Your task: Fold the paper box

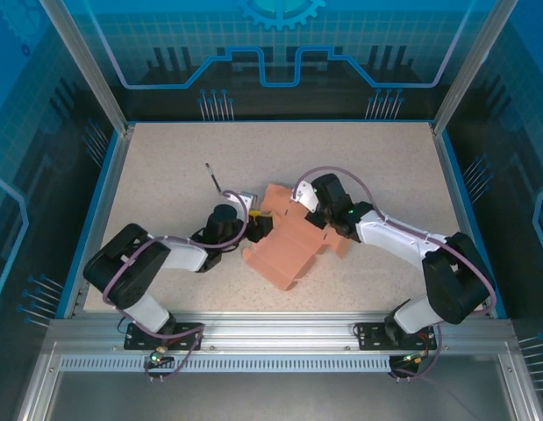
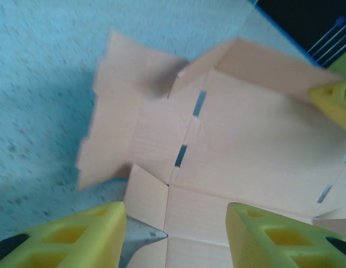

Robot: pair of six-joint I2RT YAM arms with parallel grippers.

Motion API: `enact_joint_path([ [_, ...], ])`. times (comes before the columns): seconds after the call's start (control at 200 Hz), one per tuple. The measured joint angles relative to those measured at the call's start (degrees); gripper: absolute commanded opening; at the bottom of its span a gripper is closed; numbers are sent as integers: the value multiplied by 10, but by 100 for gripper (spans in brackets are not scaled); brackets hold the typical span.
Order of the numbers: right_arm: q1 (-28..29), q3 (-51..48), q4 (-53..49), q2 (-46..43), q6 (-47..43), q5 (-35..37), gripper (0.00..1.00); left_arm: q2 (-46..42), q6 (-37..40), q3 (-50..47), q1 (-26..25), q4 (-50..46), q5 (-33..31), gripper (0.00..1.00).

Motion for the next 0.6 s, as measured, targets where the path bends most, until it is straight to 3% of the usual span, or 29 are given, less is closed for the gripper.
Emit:
enact_joint_path([
  [0.125, -36, 29, -30, 0, 5, -75, 0, -40, -10, 2, 34, -22, 35, 56],
  [0.3, -73, 56, -58, 0, 7, -148, 0, -56, -9, 38, 38, -74, 82, 59],
  [0.6, -78, 69, -85, 0, 9, -193, 0, -37, 7, 142, 38, -152, 120, 64],
])
